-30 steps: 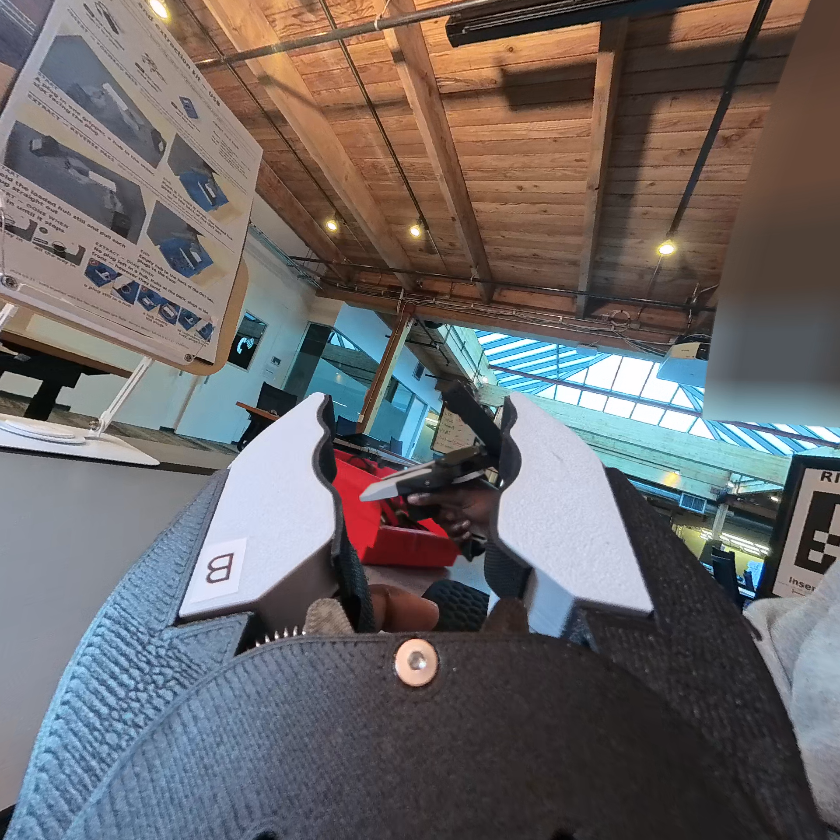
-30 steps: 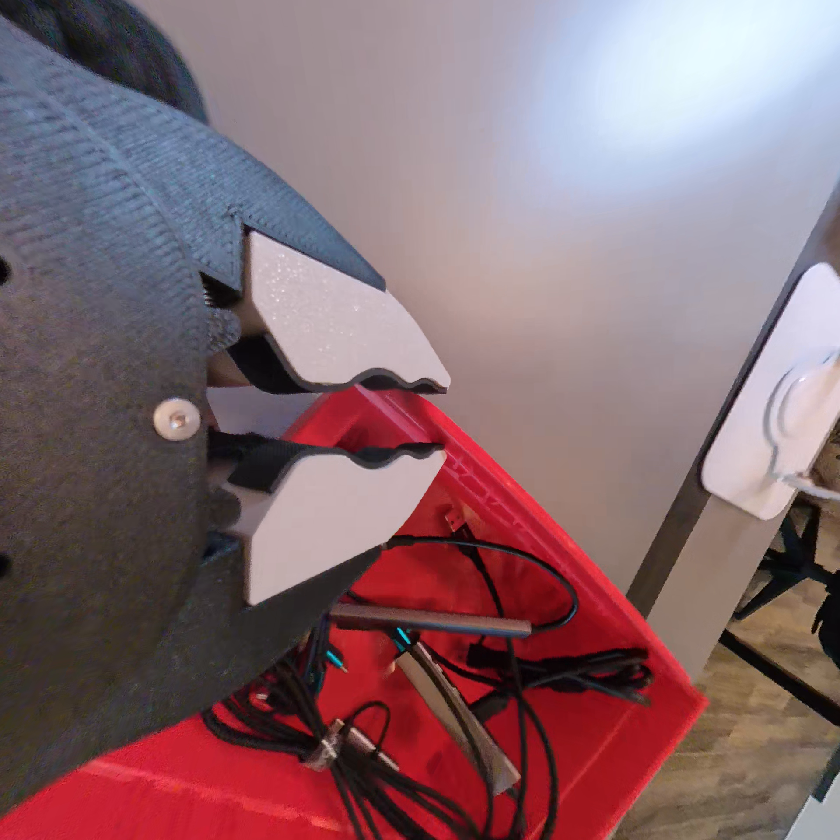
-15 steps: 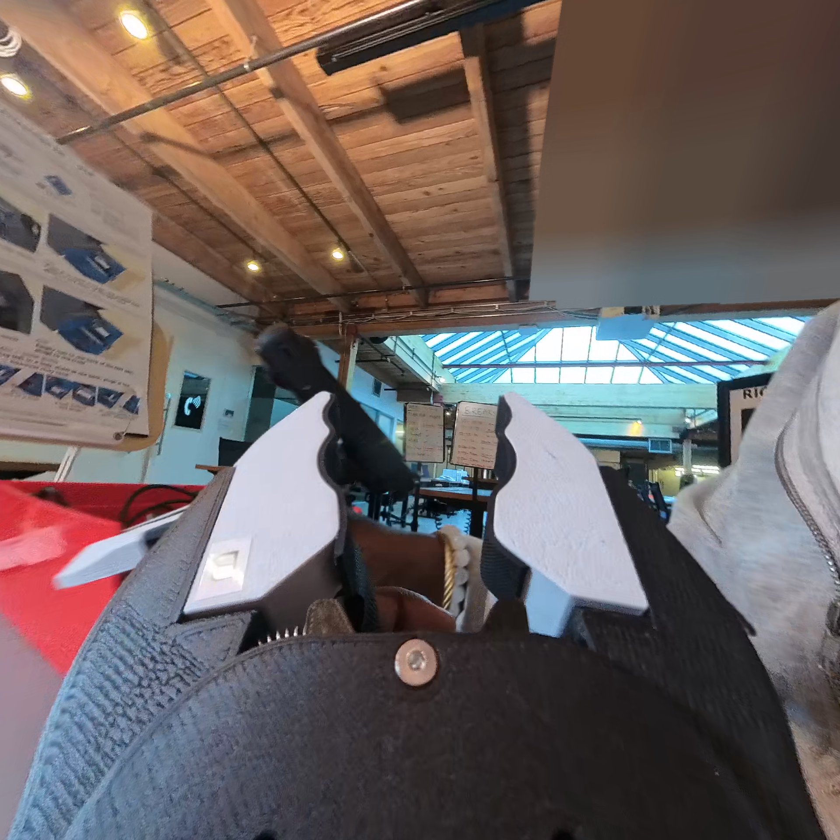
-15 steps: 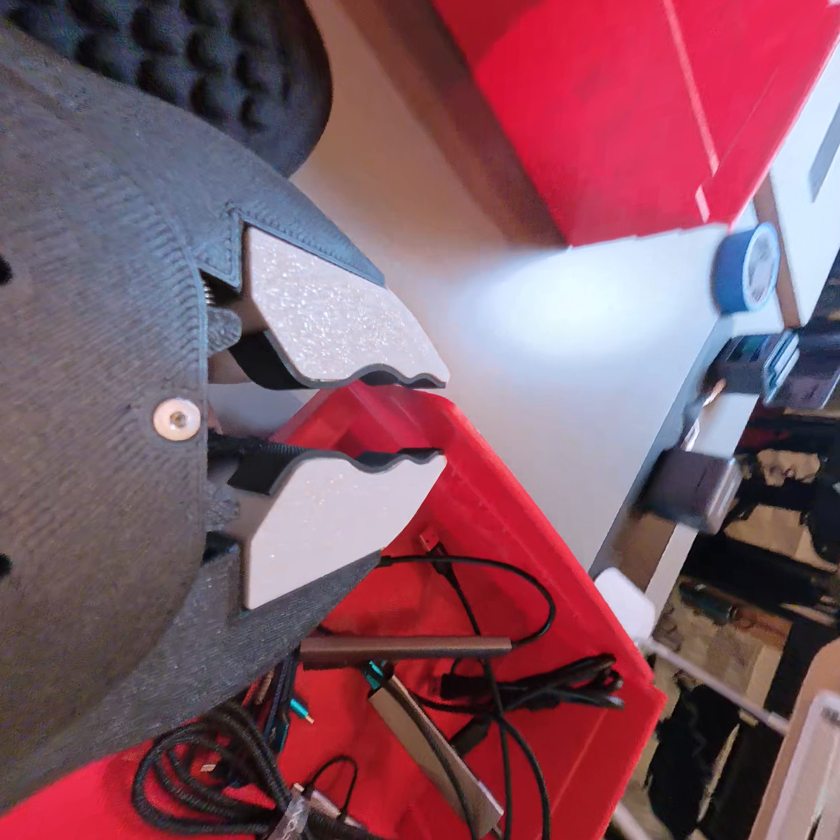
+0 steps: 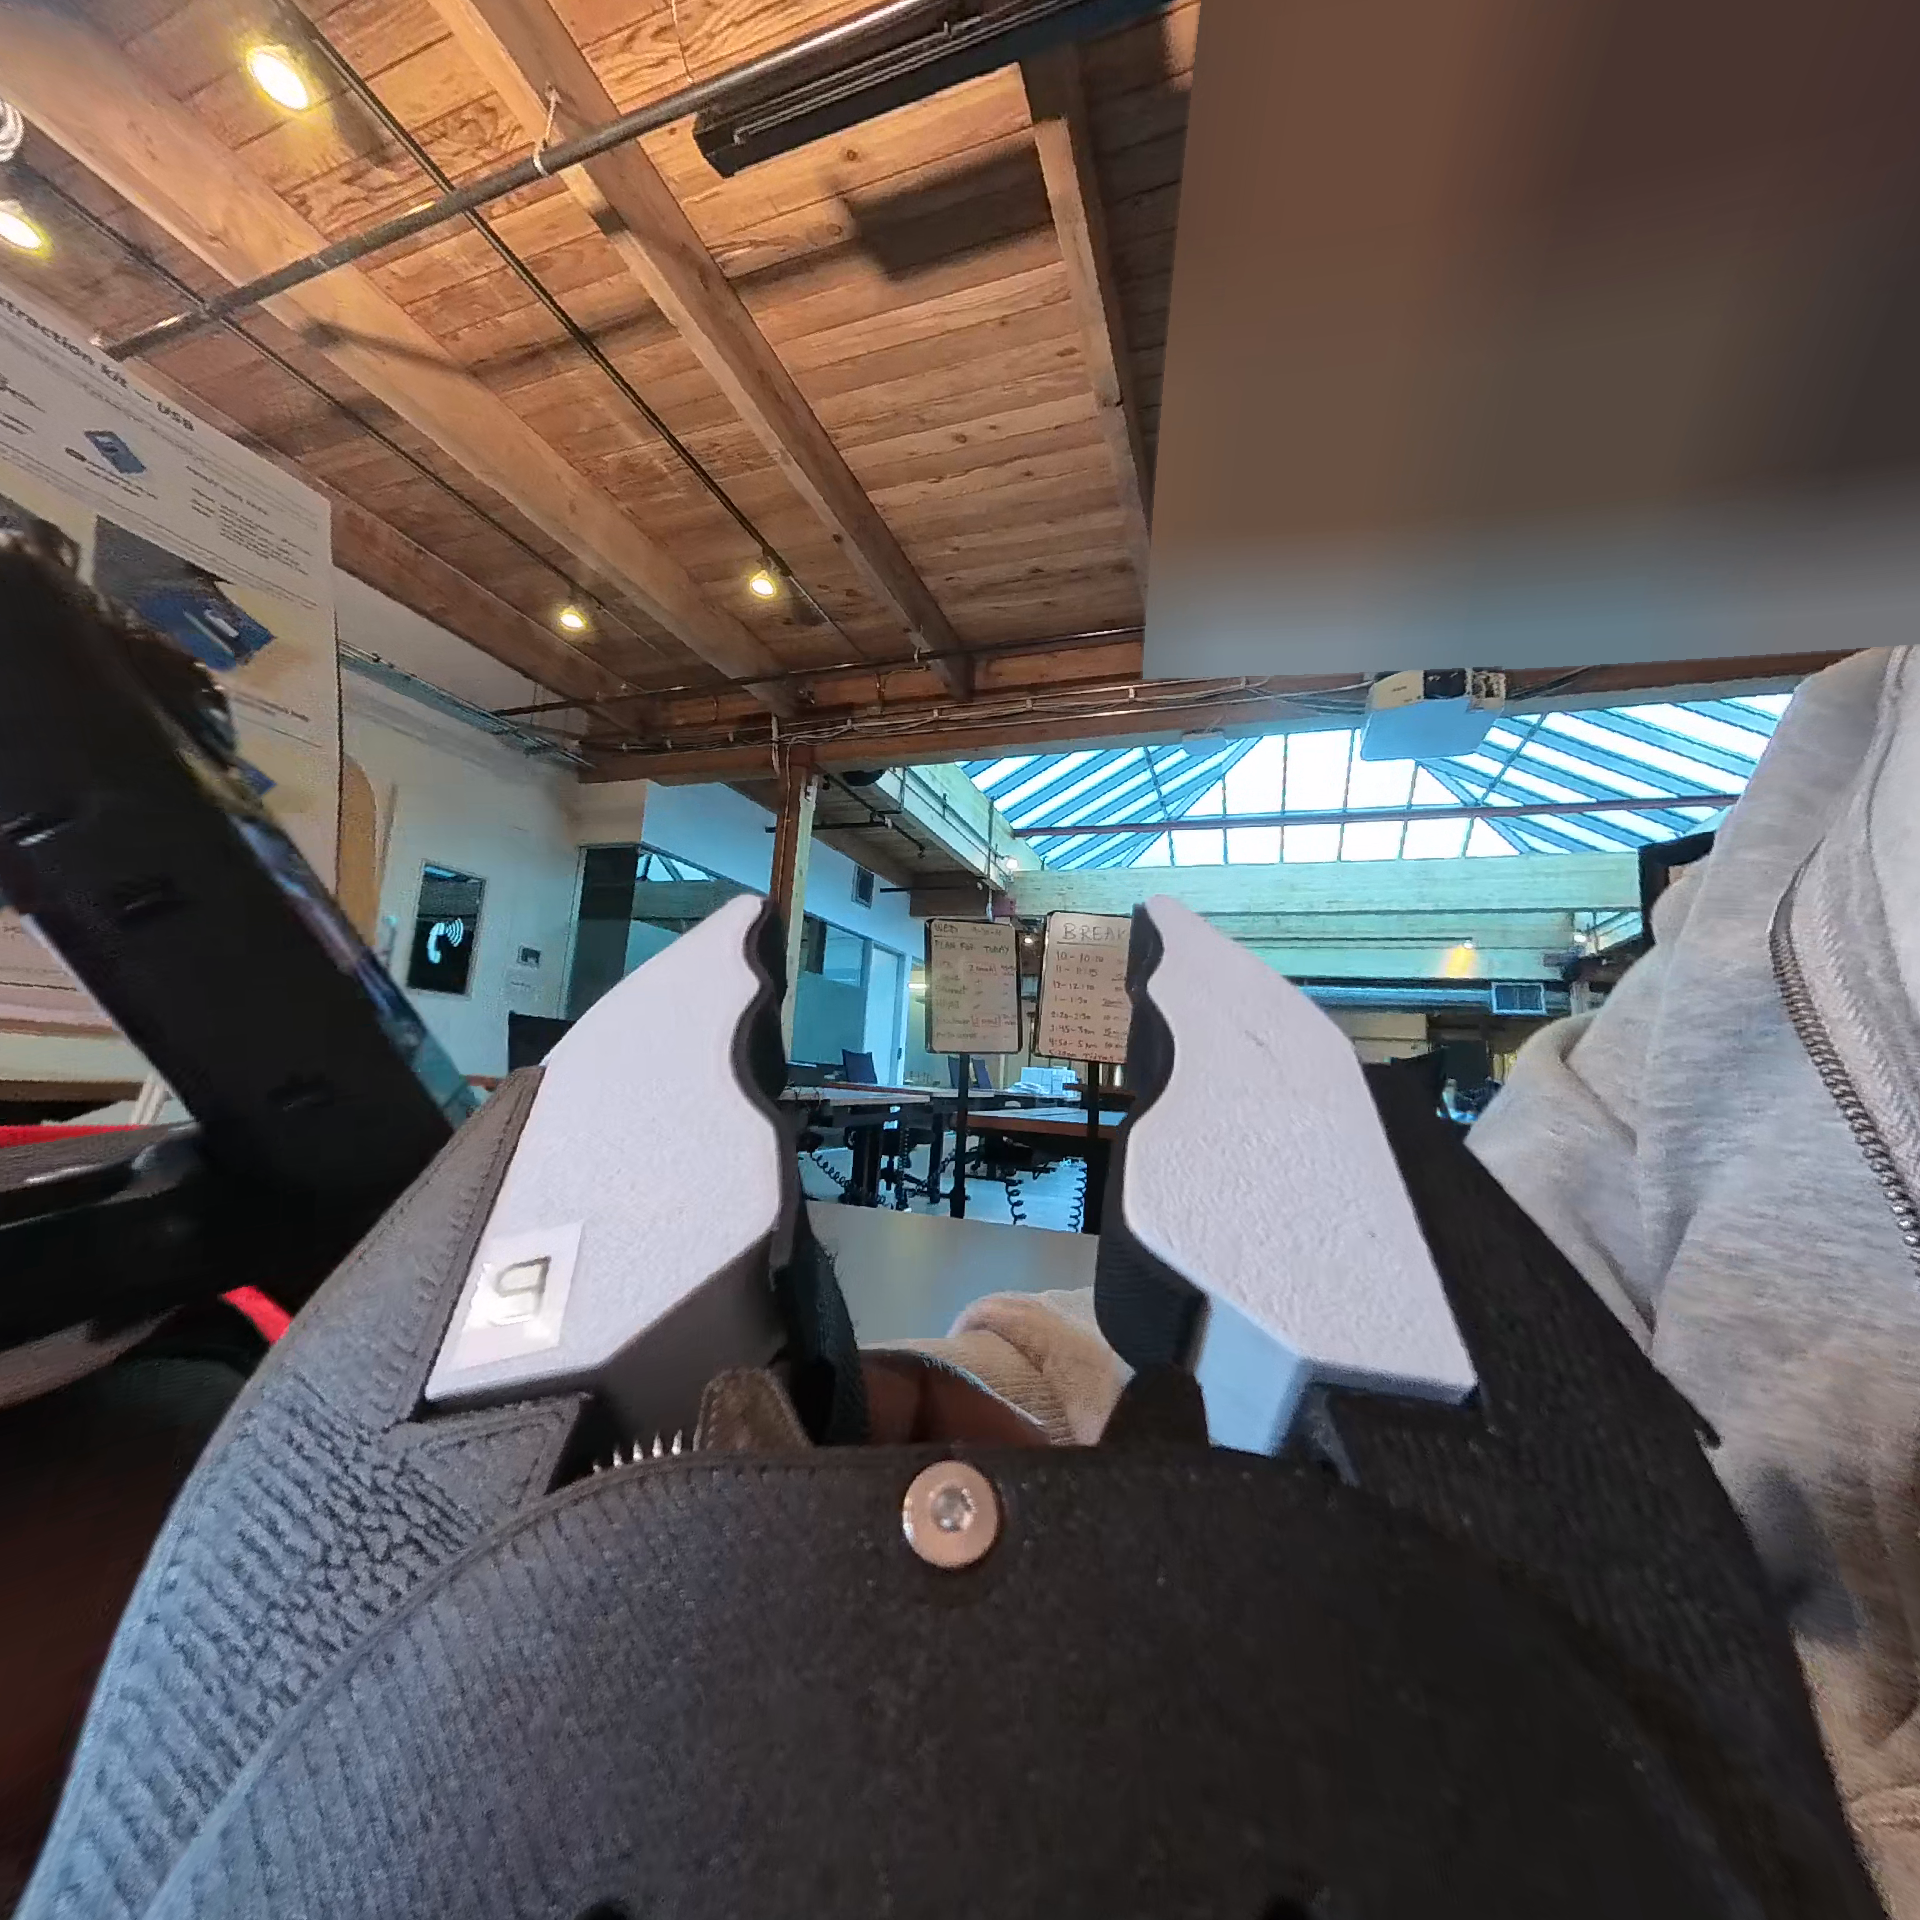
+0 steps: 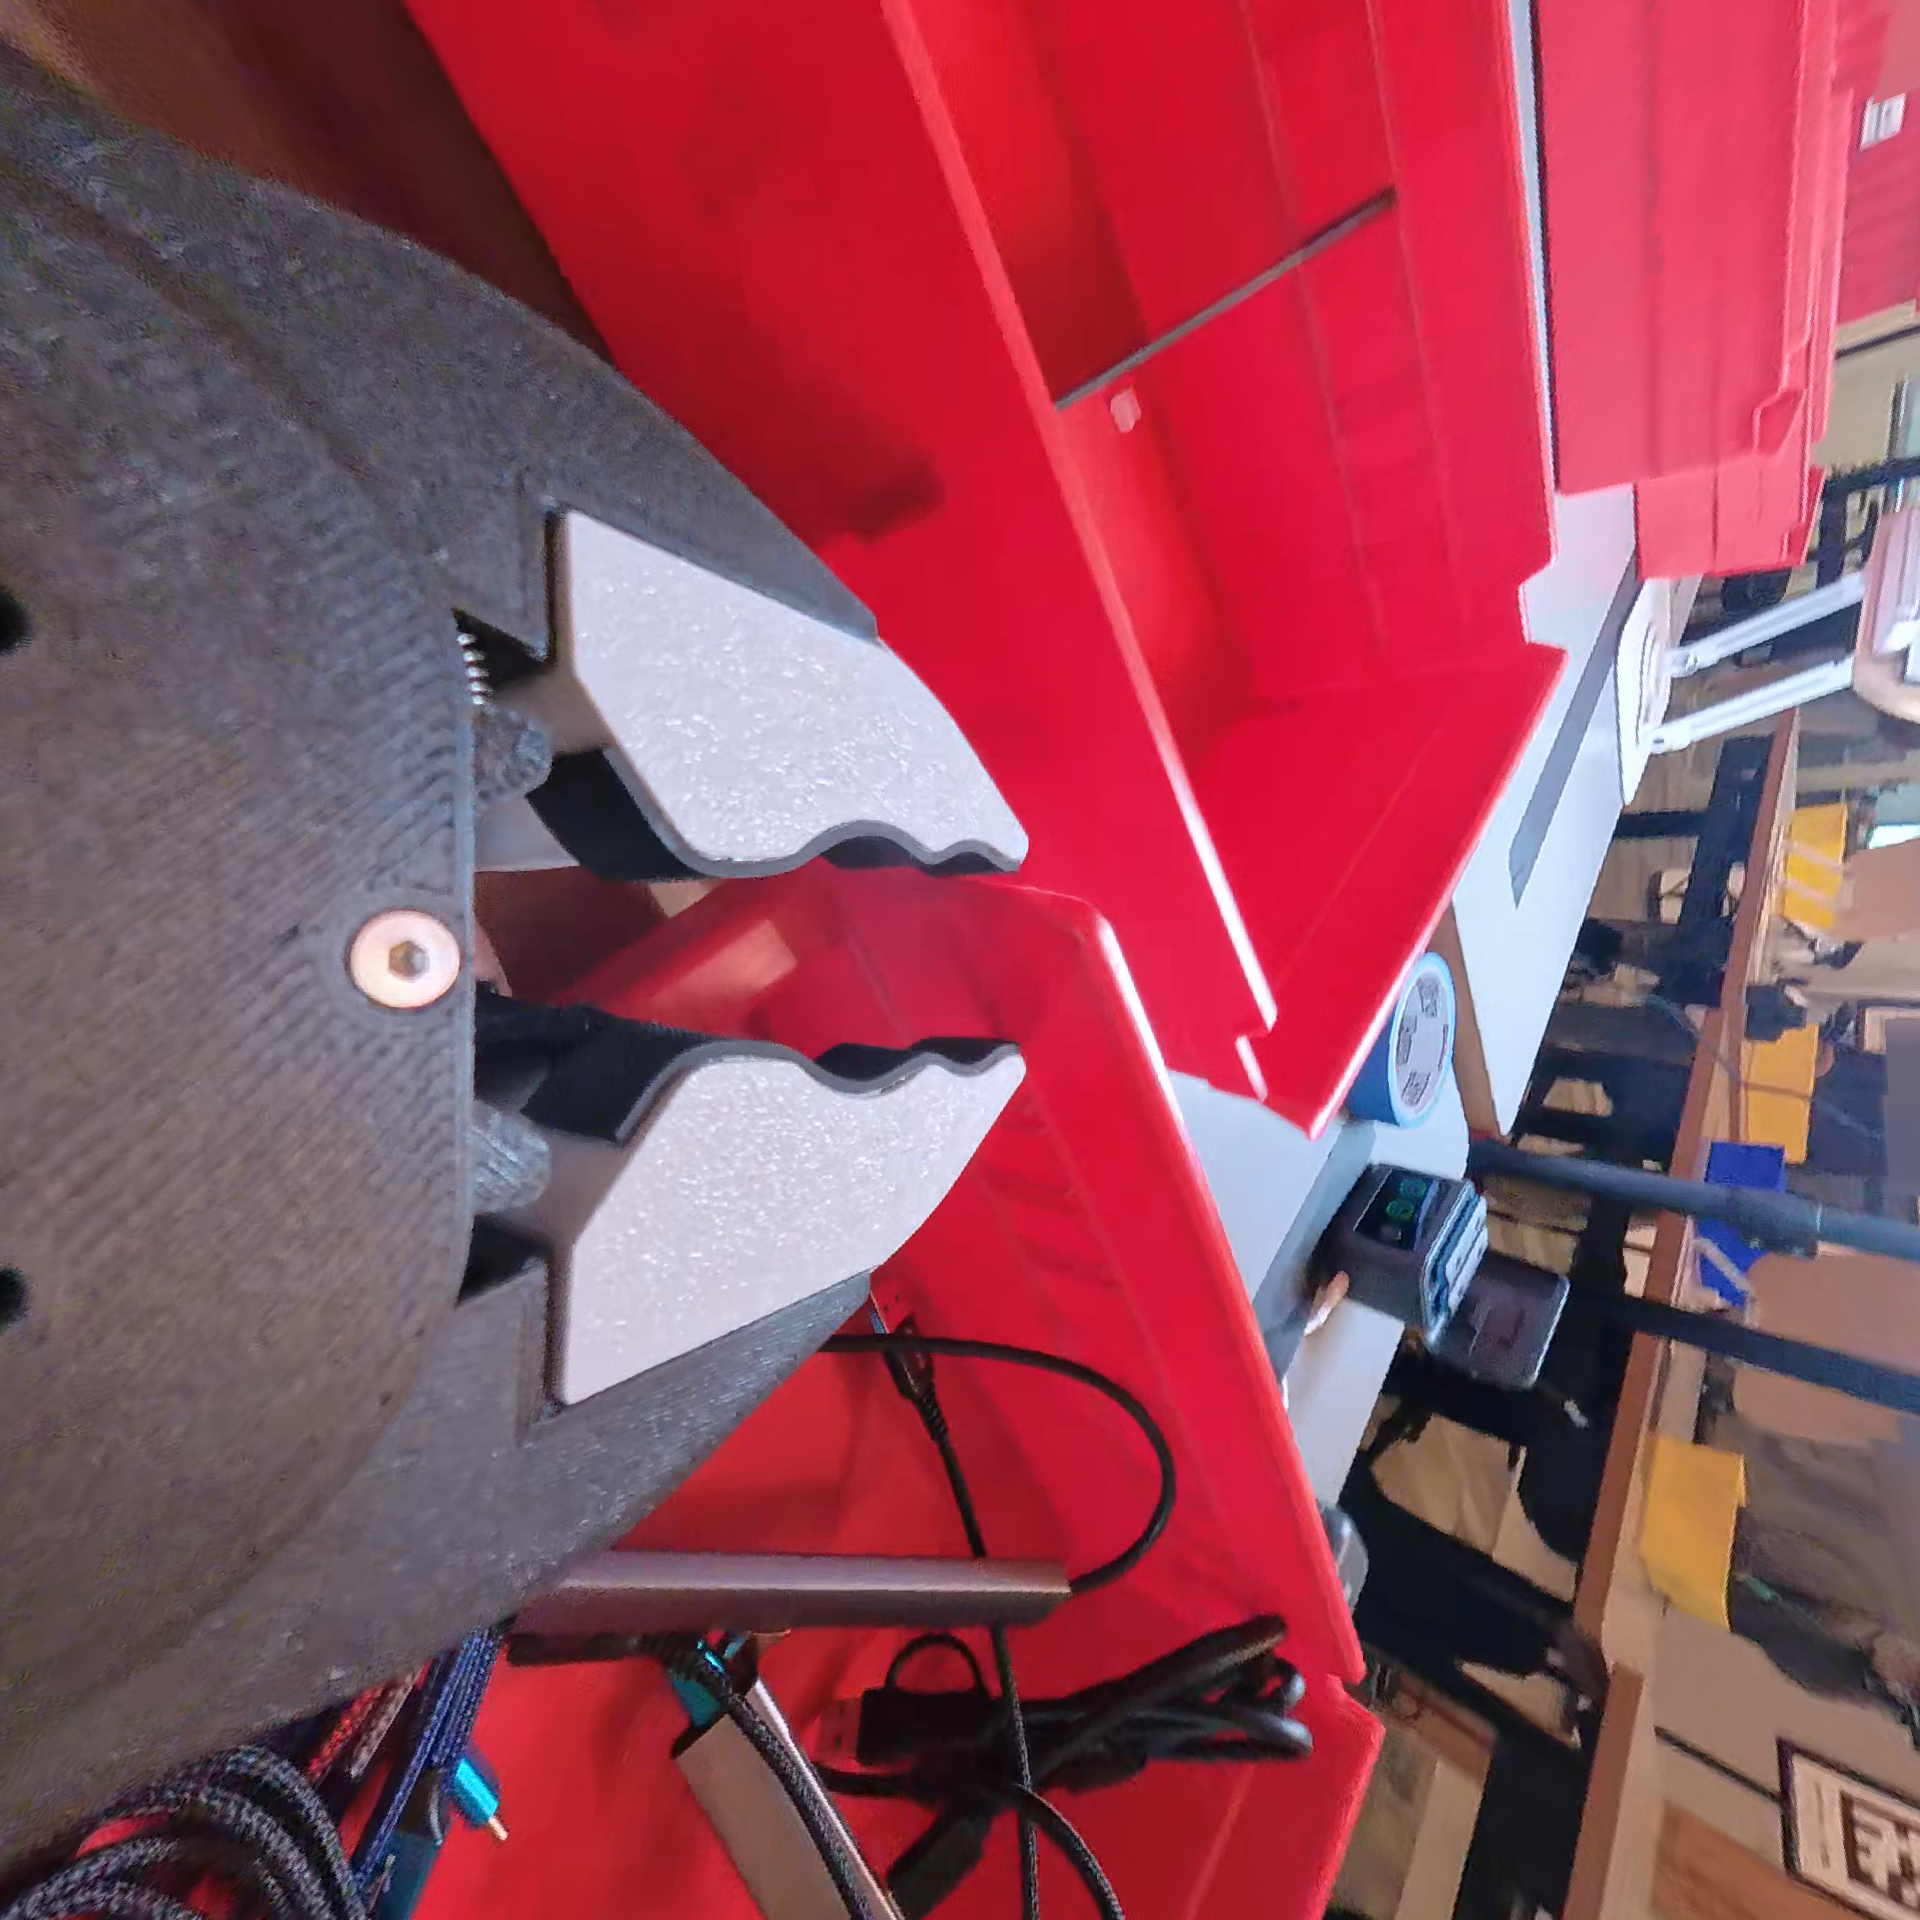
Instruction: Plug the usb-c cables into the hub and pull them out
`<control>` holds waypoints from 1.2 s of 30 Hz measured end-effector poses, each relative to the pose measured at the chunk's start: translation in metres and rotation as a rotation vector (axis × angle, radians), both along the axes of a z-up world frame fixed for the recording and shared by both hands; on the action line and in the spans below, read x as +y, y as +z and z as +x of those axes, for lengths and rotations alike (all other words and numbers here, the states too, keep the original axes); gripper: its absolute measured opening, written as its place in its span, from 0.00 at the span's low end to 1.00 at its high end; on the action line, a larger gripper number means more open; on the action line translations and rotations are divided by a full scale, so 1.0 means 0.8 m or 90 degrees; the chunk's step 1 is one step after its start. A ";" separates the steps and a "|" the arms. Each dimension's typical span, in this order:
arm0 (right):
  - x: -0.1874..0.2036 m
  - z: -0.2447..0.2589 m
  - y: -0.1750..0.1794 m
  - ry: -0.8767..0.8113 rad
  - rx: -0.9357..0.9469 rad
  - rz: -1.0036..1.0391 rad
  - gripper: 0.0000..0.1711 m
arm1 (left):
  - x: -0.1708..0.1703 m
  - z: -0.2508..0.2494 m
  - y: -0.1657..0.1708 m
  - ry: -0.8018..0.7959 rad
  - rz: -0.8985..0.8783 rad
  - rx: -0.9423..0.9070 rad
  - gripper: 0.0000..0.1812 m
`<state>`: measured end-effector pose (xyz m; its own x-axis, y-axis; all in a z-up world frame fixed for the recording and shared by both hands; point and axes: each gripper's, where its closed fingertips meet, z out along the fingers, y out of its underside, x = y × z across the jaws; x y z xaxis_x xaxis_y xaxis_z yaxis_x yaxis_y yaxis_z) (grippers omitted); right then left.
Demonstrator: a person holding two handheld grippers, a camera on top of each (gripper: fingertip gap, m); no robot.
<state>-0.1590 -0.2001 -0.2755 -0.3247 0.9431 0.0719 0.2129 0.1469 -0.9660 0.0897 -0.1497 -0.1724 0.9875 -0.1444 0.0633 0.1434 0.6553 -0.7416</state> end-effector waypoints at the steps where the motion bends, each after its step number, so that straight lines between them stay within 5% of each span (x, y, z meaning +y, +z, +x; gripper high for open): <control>1: -0.005 -0.001 0.000 0.014 -0.001 -0.003 0.18 | 0.001 0.000 0.000 0.001 -0.002 0.001 0.35; 10: -0.027 0.014 0.005 0.109 0.054 0.011 0.16 | 0.003 0.000 -0.002 0.026 -0.015 0.007 0.34; 14: -0.025 0.035 0.047 0.116 0.167 -0.024 0.18 | -0.040 0.008 0.052 0.055 0.011 0.036 0.34; 18: -0.037 0.059 0.074 0.181 0.194 -0.135 0.39 | -0.126 -0.064 0.091 0.363 -0.140 0.054 0.33; 21: -0.070 0.081 0.074 0.261 0.146 -0.181 0.59 | -0.273 -0.156 0.068 0.763 -0.240 -0.056 0.34; 23: -0.102 0.106 0.070 0.332 0.102 -0.214 0.70 | -0.368 -0.197 0.020 0.917 -0.304 -0.177 0.35; 28: -0.150 0.154 0.043 0.367 0.068 -0.104 0.73 | -0.420 -0.238 -0.108 0.832 -0.497 -0.402 0.38; 31: -0.141 0.153 0.042 0.273 0.124 -0.039 0.68 | -0.412 -0.246 -0.123 0.844 -0.488 -0.359 0.27; 33: -0.131 0.149 0.049 0.221 0.158 -0.036 0.63 | -0.419 -0.243 -0.121 0.889 -0.483 -0.326 0.07; 36: -0.119 0.138 0.044 0.179 0.130 -0.060 0.63 | -0.392 -0.218 -0.125 0.708 -0.583 -0.370 0.03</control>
<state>-0.0487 -0.2950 -0.2399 -0.5606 0.8242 0.0795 -0.0223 0.0809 -0.9965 -0.0844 -0.4633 -0.2725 0.3764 0.9191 0.1163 0.3101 -0.0067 -0.9507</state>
